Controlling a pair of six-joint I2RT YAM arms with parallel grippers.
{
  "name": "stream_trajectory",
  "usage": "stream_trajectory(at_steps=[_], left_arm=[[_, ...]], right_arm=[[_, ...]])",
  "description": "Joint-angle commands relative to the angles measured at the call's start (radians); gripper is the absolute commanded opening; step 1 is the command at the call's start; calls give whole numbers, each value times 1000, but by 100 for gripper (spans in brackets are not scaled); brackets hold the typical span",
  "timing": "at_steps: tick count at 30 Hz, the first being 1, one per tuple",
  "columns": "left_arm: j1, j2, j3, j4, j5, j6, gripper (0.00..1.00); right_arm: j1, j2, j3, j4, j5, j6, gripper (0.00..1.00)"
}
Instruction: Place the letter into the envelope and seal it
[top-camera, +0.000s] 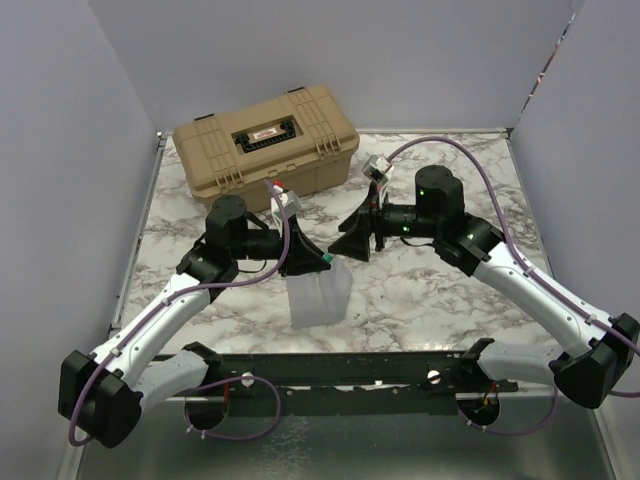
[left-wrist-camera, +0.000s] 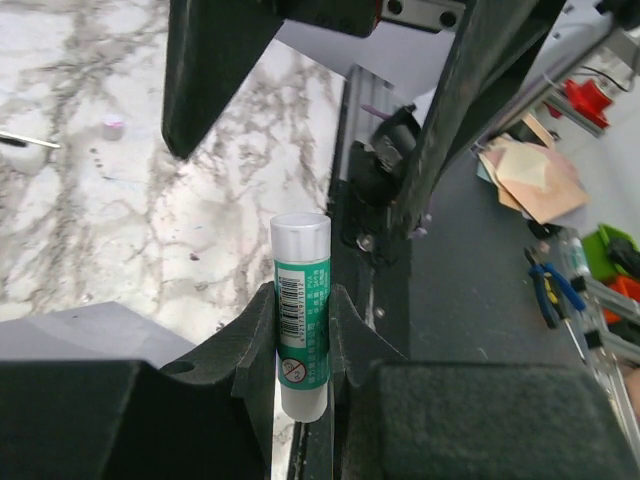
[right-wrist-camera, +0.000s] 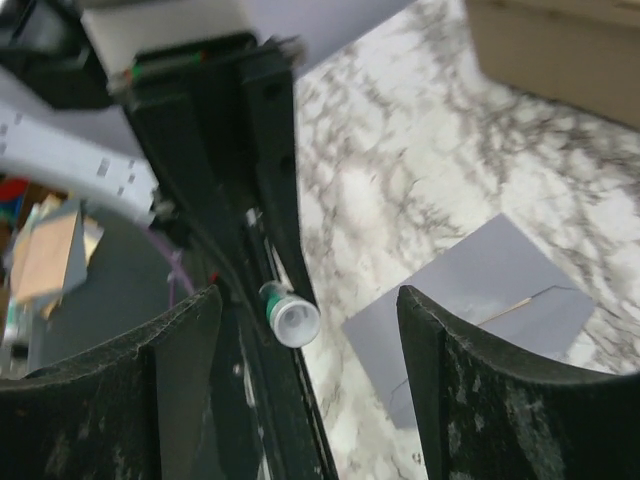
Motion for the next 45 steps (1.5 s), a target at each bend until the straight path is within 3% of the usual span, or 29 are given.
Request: stream_trajectory(at_steps=[1,9,14,17,23,24,26,27,32,35,38,42,45], left_arm=[[-4,19,47,-14,174,32,0],[-5,12,56,-14,195,49,0],[-4,8,60,-14,206,57,0],[-4,10,66,-14,215,65,0],[-4,9,66,-14,214,69,0],[-4,8,67,-14,209,70,0],[-4,3,71,-14,183,69,0],[-4,2,73,-14,165,69,0],[-4,0,81,-13,-117,42,0],[-5,2,56,6,-381,17,0],[-4,8,30,39,-539,-4,0],[-4,10,-2,98,-639,-34,0],[-4,26,4,93,-581,-32,0]], right_arm=[[3,-2,18,-137,-273,-226,72],[3,51,61,-177,-382,-280,42],[3,70,68,-144,-370,-247,39],[3,74,57,-91,-362,-217,32],[3,88,46,-28,-355,-161,32],[3,90,45,-20,-354,-151,26],[3,92,47,-18,-348,-144,2],[3,93,45,-18,-330,-135,1],[4,102,8,65,-108,32,1],[19,126,21,73,110,149,1],[38,151,61,24,382,288,1],[43,194,112,-70,614,480,1],[47,209,120,-56,642,513,1]])
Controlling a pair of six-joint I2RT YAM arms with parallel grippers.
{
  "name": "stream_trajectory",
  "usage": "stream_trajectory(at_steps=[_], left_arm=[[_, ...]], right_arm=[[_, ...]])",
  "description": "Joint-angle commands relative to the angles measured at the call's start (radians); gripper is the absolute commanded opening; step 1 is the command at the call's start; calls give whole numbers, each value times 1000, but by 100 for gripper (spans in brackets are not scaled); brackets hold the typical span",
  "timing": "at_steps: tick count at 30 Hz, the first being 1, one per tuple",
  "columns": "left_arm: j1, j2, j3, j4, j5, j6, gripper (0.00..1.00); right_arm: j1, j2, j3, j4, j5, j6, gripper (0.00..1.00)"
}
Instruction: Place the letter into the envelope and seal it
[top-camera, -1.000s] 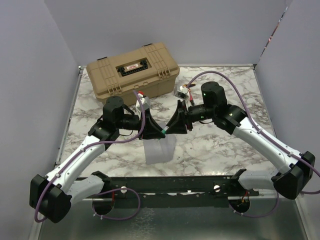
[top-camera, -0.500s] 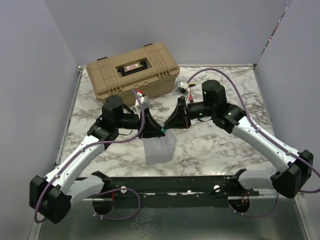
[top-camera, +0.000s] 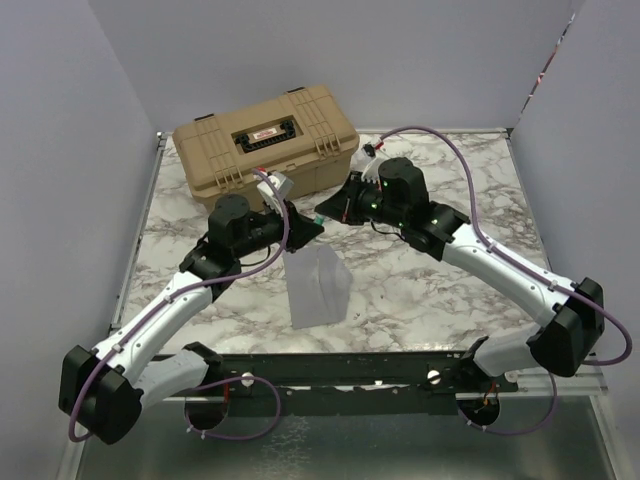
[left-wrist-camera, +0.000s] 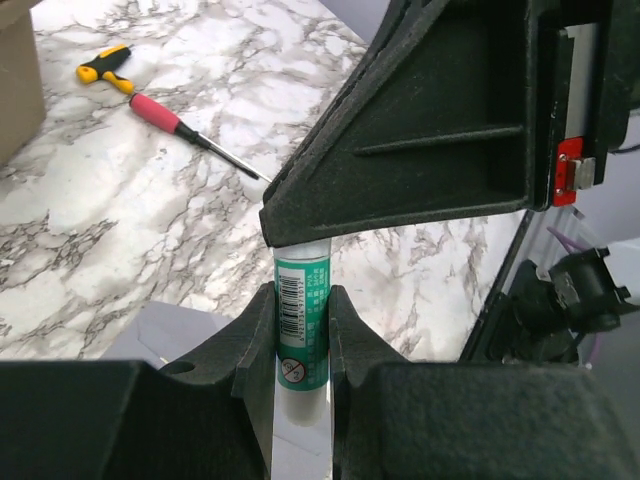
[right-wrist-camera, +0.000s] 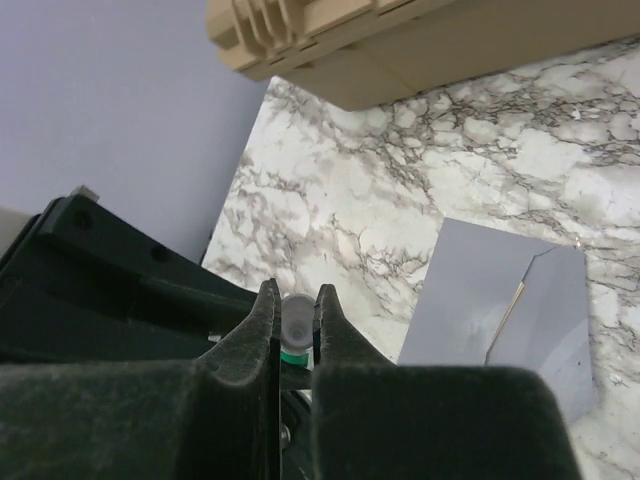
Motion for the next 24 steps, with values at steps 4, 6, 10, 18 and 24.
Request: stream_trajectory(at_steps=[4,6,10,18,24], left_arm=[[7,11,1,12,26,13,0],[7,-6,-6,-2,101,30,0],[8,-30,-11,-10,235,39,0],[7,20,26,-13,558,29,0],[7,13,38,-14,595,41,0]], right_arm=[[-12,-22,39,-30,101,-13,22],[-47,-67,19,-9,-28,-92,42],[-148,-113,-32,11,-392,-200,56],[-154,-99,-99,46,-744,-322,63],[-154,-107,-122,82,-848,-350,65]])
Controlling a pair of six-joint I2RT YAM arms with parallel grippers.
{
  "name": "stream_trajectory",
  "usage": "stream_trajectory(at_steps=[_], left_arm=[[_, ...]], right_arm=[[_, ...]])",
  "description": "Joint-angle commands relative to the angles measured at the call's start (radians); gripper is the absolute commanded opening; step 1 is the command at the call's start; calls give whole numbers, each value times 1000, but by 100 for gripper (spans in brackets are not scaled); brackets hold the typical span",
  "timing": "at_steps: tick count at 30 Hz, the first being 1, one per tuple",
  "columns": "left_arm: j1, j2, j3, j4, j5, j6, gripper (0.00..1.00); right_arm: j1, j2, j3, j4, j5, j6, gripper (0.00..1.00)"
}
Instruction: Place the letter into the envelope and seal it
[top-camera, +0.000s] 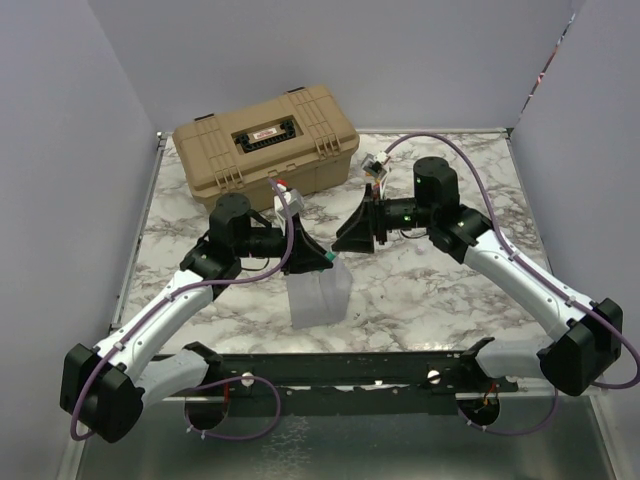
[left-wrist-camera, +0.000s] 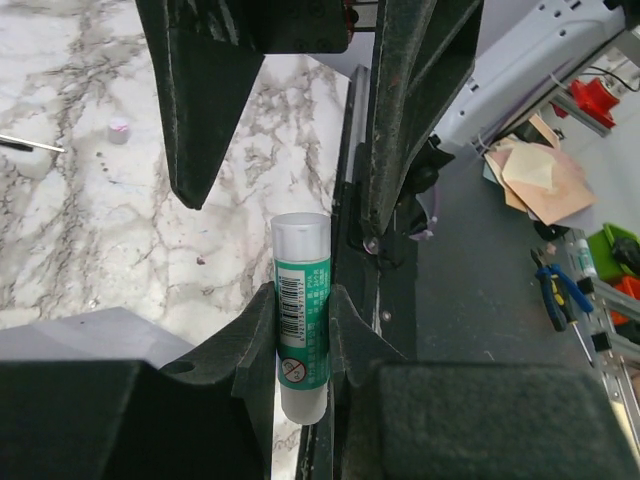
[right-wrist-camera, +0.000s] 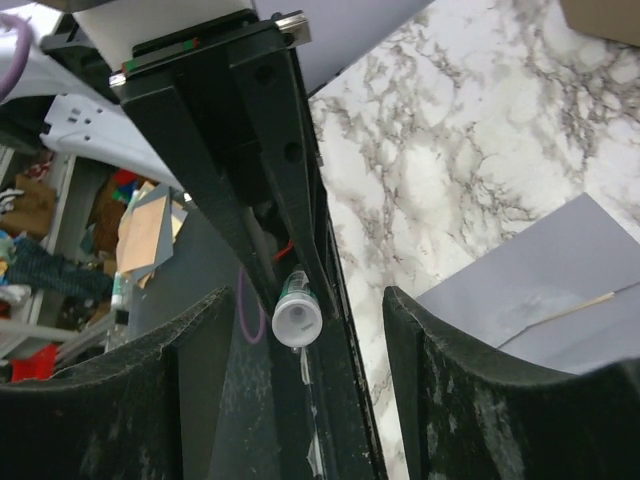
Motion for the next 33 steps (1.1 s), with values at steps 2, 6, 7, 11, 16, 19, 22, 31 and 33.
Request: stream_trajectory(at_steps=[2,6,7,11,16,19,22,31,33], left_arm=[[1,-6,38,0,106,24,0],[1,-5,45,0,105,26,0],[1,-6,47,-1,106,27,0],[1,-6,55,1,102,29,0],[1,-8,53,1,105,30,0],[1,-8,49,3,103,32,0],[1,-9,49,3,99,31,0],[1,-18,57,4,0,32,0],[1,-22,56,4,-84,27,0]], right_arm=[[0,-9,-16,39,-165,-80,65],[0,-15,-3,-21,-166,-141,62],[1,-14,3,-39,-167,-151,62],[1,-6,13,-55,-168,-163,61],[2,9,17,-18,-159,-113,52],[2,19,17,27,-146,-60,45],[2,32,19,58,-135,-23,39],[32,63,37,53,-85,18,15],[39,63,39,49,-34,42,1]])
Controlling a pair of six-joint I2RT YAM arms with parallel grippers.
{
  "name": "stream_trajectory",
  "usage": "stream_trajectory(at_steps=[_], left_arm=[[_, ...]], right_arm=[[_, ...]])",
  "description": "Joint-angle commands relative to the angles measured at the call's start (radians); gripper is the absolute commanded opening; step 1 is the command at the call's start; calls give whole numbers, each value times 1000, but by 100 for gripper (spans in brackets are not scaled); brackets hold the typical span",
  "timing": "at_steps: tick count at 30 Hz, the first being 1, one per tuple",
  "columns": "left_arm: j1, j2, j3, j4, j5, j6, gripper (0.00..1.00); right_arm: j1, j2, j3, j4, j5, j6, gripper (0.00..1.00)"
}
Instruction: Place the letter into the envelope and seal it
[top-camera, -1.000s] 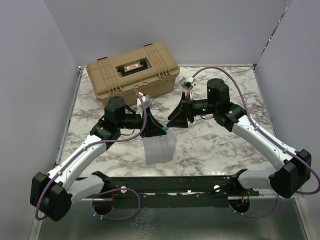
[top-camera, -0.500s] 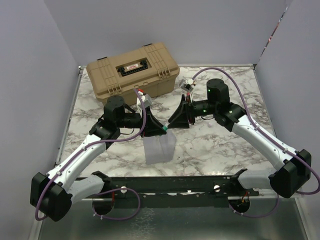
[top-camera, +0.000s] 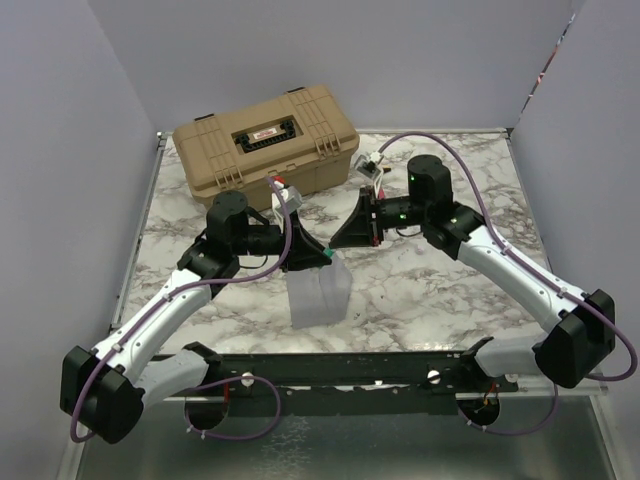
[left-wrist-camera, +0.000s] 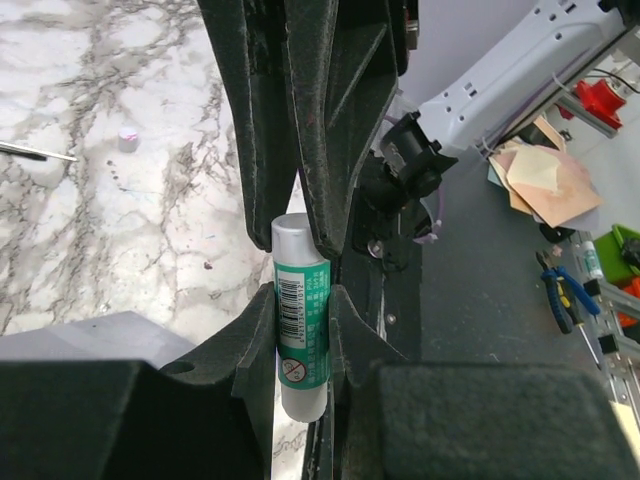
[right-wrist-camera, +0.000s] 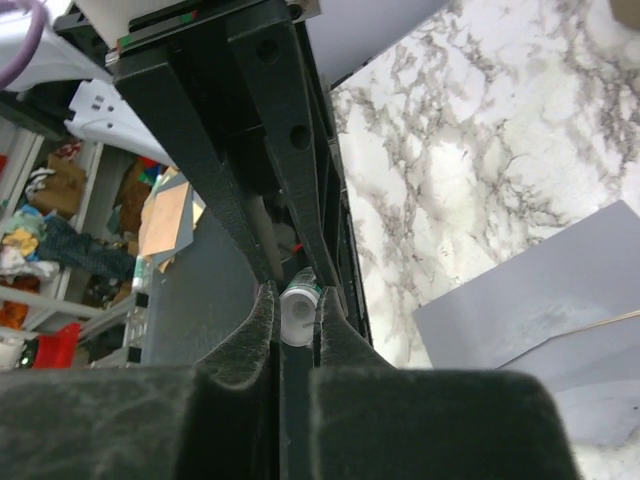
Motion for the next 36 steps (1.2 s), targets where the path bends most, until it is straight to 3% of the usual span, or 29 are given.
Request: stream_trajectory(at_steps=[1,11,15,16,19,23,29,36], left_arm=[[-4,-24,30,16,-164,7,0],[-4,-92,0,16,-449,23,0],[-4,-101,-14,17,-487,31,0],[-4,-100,-17,17,-476,31,0],[-4,-94,-28,17,-404,26,0],[-4,-76,-18,16,-263,19,0],[-4,-51,5,19,-58,10,0],[-4,-51,12,22,19,16,0]], right_arm=[[24,15,27,11,131,71,0],[53,-59,-7,-95,705,522,0],[54,-143,-128,52,745,731,0],[54,-165,-163,124,727,739,8],[54,-199,-148,172,668,616,49],[53,-211,-78,72,546,327,70],[54,-195,-62,-57,286,-15,75],[54,-163,-37,-94,156,-105,73]])
